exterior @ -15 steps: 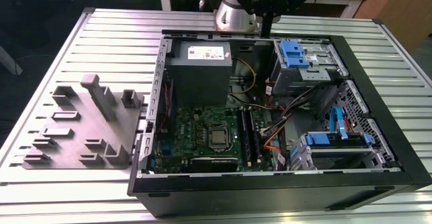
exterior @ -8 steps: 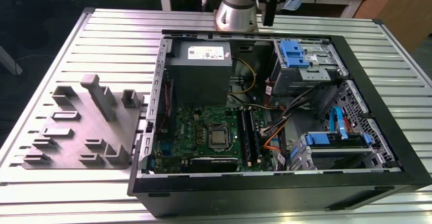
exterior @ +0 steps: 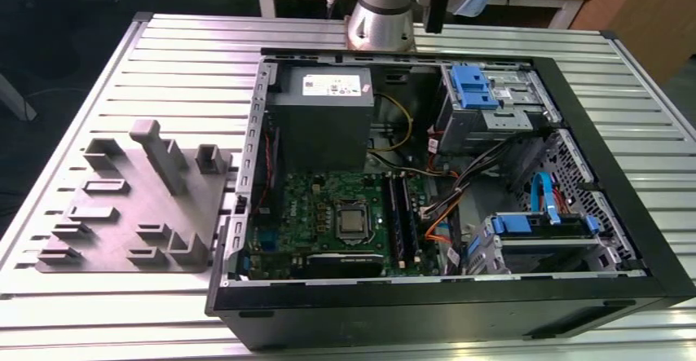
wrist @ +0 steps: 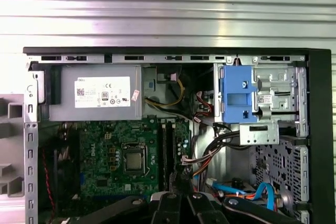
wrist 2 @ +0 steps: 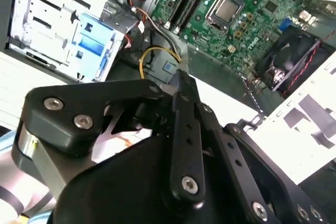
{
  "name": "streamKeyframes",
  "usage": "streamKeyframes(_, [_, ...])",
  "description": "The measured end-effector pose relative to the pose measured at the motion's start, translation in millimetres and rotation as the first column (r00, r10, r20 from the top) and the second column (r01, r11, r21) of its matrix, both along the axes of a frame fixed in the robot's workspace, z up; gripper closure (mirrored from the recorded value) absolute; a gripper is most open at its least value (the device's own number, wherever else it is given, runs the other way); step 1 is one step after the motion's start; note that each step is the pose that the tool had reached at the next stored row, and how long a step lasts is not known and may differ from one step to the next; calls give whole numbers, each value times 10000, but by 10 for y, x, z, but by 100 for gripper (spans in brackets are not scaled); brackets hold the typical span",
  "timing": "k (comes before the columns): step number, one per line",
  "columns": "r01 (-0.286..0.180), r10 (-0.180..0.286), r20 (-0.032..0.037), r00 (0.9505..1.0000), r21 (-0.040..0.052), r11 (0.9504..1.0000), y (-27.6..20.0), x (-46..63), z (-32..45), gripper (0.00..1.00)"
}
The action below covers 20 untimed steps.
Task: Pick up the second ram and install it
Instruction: 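Press down the second ram until it locks into place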
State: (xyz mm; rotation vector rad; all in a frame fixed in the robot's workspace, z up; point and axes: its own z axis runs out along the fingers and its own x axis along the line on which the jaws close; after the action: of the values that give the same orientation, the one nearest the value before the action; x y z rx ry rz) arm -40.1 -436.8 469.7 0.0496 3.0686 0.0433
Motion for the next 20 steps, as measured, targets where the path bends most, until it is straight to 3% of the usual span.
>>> streamKeyframes(15, [-1, 1, -104, 9999, 0, 10000, 0, 0, 0, 93])
streamKeyframes(20, [-1, 1, -109, 9999, 0, 10000, 0, 1, 0, 93])
